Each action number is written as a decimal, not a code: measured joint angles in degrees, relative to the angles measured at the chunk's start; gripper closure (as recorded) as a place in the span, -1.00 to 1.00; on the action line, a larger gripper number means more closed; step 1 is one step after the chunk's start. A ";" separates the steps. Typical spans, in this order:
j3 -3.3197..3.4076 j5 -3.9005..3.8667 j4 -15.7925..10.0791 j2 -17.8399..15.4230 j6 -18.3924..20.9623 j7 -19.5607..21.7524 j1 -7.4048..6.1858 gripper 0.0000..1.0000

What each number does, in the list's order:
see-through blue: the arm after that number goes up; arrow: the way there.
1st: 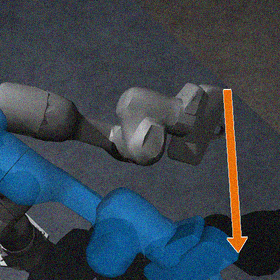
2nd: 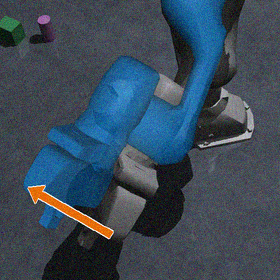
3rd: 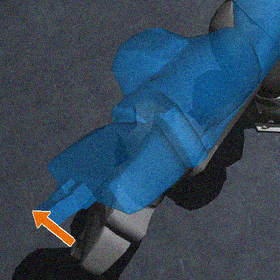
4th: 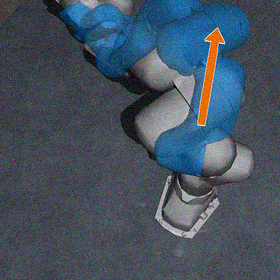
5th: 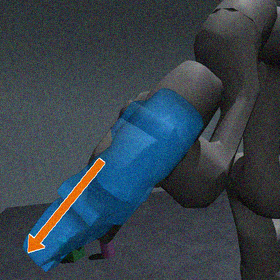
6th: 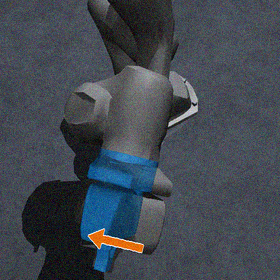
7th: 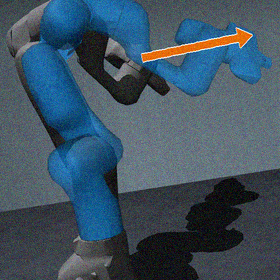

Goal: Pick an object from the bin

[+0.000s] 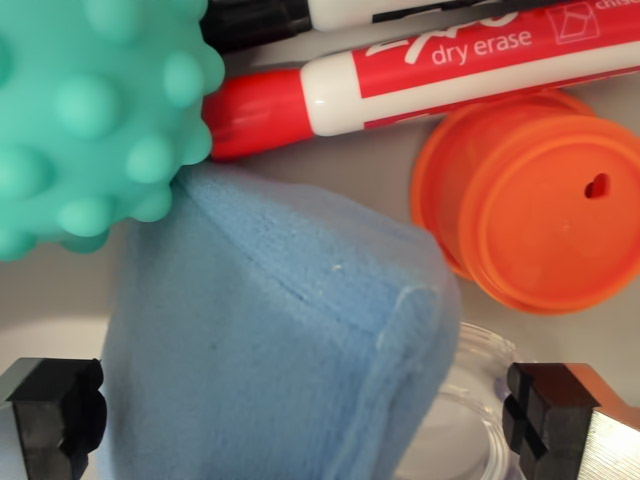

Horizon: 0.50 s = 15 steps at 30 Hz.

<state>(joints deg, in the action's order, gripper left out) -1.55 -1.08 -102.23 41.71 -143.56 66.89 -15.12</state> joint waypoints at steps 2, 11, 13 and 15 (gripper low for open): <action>0.01 0.00 0.02 0.04 -0.07 0.00 -0.01 1.00; 0.02 0.00 0.04 0.04 -0.08 0.00 -0.02 1.00; 0.02 0.00 0.04 0.04 -0.08 0.00 -0.03 1.00; 0.02 0.00 0.04 0.04 -0.09 0.00 -0.03 1.00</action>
<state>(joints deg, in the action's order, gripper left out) -1.53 -1.08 -102.19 41.76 -143.64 66.89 -15.15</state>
